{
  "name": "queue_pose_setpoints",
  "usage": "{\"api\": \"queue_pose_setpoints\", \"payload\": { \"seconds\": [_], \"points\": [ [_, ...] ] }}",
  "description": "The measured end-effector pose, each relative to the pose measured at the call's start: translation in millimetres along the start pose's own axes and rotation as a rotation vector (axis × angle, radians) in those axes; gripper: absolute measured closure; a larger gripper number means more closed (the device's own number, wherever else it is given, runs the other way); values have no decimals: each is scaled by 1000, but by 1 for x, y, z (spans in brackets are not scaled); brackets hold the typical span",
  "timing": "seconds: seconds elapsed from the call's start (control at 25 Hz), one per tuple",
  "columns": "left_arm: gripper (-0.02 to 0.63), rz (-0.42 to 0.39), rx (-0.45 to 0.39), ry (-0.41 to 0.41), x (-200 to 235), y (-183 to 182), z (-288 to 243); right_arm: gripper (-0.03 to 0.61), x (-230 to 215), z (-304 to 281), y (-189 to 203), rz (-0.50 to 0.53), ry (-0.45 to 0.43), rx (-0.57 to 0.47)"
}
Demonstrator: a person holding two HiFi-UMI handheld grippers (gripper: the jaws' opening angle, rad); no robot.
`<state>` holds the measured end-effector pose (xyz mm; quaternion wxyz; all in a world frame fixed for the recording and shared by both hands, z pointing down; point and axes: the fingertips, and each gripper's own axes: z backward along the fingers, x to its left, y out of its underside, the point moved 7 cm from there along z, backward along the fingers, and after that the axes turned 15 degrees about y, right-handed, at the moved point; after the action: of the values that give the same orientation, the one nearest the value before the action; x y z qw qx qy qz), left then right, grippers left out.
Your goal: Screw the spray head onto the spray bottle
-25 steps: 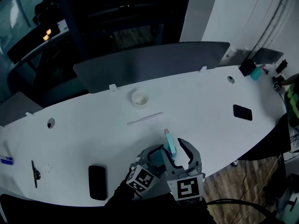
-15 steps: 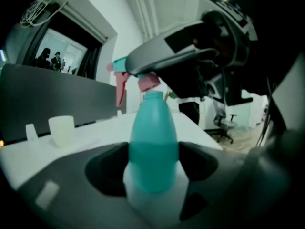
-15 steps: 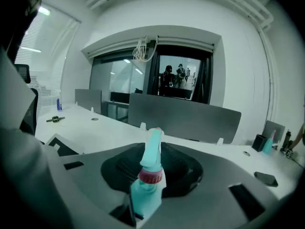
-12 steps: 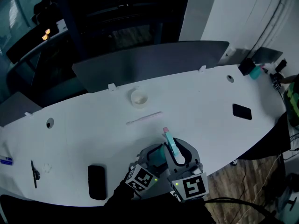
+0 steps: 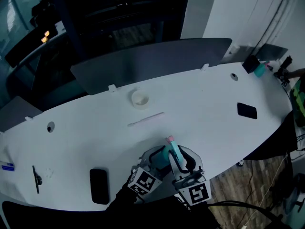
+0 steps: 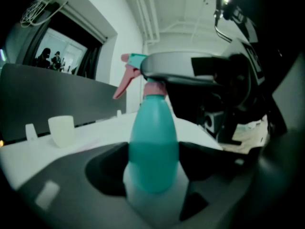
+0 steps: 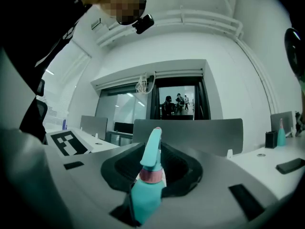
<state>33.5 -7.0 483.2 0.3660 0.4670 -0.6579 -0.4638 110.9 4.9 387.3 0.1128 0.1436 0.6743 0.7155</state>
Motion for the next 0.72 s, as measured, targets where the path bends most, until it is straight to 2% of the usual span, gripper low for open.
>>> {"api": "queue_pose_setpoints", "payload": {
  "seconds": [0.2, 0.36, 0.48, 0.72],
  "points": [
    [279, 11, -4, 1, 0, -1, -1, 469, 0, -4, 1, 43, -29, -16],
    [279, 24, -24, -4, 2, -3, 1, 469, 2, -11, -2, 49, -43, 26],
    [279, 20, -15, -8, 2, -2, 0, 469, -1, -11, -3, 46, -45, 71],
    [279, 14, 8, -13, 0, 0, -2, 469, -4, -3, -3, 61, -40, 95]
  ]
}}
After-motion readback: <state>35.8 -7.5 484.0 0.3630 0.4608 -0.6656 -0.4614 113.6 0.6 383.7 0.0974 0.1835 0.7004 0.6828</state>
